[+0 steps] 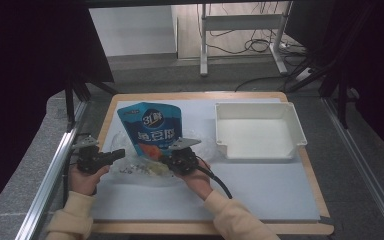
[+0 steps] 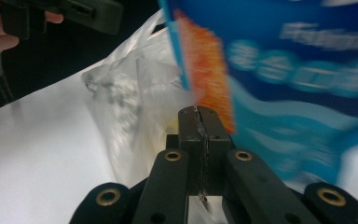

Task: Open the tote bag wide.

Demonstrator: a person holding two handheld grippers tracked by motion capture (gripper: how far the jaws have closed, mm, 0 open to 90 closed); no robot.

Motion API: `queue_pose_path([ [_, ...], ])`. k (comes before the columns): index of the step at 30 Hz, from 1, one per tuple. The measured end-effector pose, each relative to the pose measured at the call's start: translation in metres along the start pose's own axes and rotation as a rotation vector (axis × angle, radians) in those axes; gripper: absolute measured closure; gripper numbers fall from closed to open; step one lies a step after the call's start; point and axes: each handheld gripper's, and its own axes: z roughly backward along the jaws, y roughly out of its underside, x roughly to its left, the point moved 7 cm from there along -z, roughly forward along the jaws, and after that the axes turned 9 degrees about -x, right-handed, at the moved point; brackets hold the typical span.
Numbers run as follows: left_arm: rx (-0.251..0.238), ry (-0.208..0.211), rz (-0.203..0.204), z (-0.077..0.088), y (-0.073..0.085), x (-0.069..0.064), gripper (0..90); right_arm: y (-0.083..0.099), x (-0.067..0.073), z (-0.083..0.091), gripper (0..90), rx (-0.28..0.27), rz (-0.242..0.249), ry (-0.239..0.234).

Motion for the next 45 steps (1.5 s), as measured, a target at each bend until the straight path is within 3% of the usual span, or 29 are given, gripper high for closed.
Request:
queue_pose_path([
  [5, -0.008, -0.001, 0.003, 0.003, -0.001, 0.004, 88.2, 0.008, 0.016, -0.005, 88.5, 0.022, 0.012, -0.059],
  [10, -0.012, 0.002, 0.014, 0.001, -0.002, 0.005, 88.4, 0.032, 0.031, -0.001, 88.5, 0.092, 0.013, -0.115],
  [15, -0.005, 0.005, 0.012, -0.001, -0.001, 0.004, 88.3, 0.047, 0.035, -0.007, 88.5, 0.153, 0.007, -0.125],
  [19, -0.012, 0.001, 0.015, 0.0, -0.002, 0.005, 88.1, 0.049, 0.031, -0.009, 88.5, 0.156, -0.012, -0.125],
  [24, -0.024, -0.003, 0.017, 0.003, -0.003, 0.007, 88.0, 0.018, 0.019, 0.013, 88.5, 0.014, -0.038, -0.095],
  [28, -0.029, -0.001, 0.018, 0.004, -0.003, 0.006, 88.2, 0.001, 0.005, 0.031, 88.5, -0.045, -0.051, -0.061],
  [39, -0.047, 0.023, 0.012, 0.01, -0.007, 0.0, 87.3, -0.013, -0.025, 0.062, 88.5, -0.098, -0.034, 0.014],
  [45, -0.065, 0.031, -0.011, 0.016, -0.013, -0.007, 82.0, -0.015, -0.037, 0.076, 88.5, -0.107, -0.025, 0.045],
])
